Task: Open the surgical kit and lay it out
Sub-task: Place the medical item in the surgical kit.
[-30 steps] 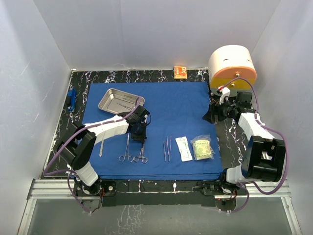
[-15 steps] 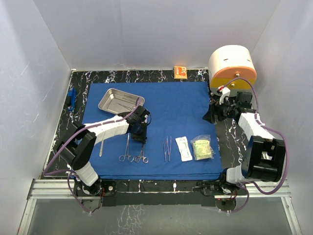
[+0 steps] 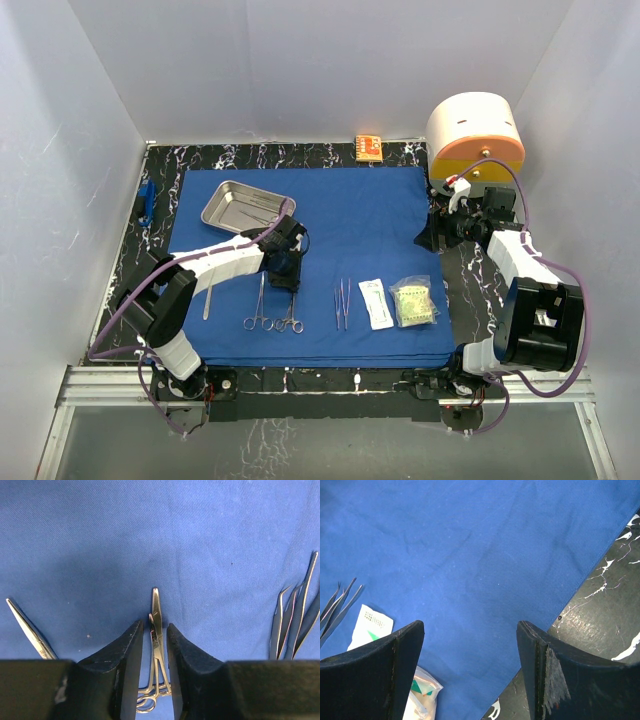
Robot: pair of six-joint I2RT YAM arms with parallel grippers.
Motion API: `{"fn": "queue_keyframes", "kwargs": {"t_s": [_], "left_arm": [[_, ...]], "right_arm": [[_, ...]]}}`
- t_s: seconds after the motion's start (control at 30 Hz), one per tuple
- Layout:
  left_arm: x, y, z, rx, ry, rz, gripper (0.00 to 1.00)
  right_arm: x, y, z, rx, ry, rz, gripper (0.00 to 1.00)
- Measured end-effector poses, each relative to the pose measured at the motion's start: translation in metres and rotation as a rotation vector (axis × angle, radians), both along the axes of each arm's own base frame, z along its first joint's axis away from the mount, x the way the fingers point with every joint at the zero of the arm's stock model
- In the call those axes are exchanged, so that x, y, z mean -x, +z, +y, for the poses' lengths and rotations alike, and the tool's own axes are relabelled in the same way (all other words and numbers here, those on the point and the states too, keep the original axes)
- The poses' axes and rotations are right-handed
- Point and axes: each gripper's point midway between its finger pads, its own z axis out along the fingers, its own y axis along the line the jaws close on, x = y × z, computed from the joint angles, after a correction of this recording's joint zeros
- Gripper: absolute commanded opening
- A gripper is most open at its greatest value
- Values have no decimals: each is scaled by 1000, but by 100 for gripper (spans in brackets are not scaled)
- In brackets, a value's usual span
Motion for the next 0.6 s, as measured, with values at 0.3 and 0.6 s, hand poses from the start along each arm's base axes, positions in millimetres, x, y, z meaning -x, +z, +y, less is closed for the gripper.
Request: {"fn": "queue_keyframes", "kwargs": {"t_s": [0.3,0.6], "left_arm": [[-3,3,2,-11,-25,-19,28],[2,21,-3,16,-96,-78,28]], "right_arm": [[0,0,0,1,1,0,73],[0,0,0,1,1,-1,73]]}}
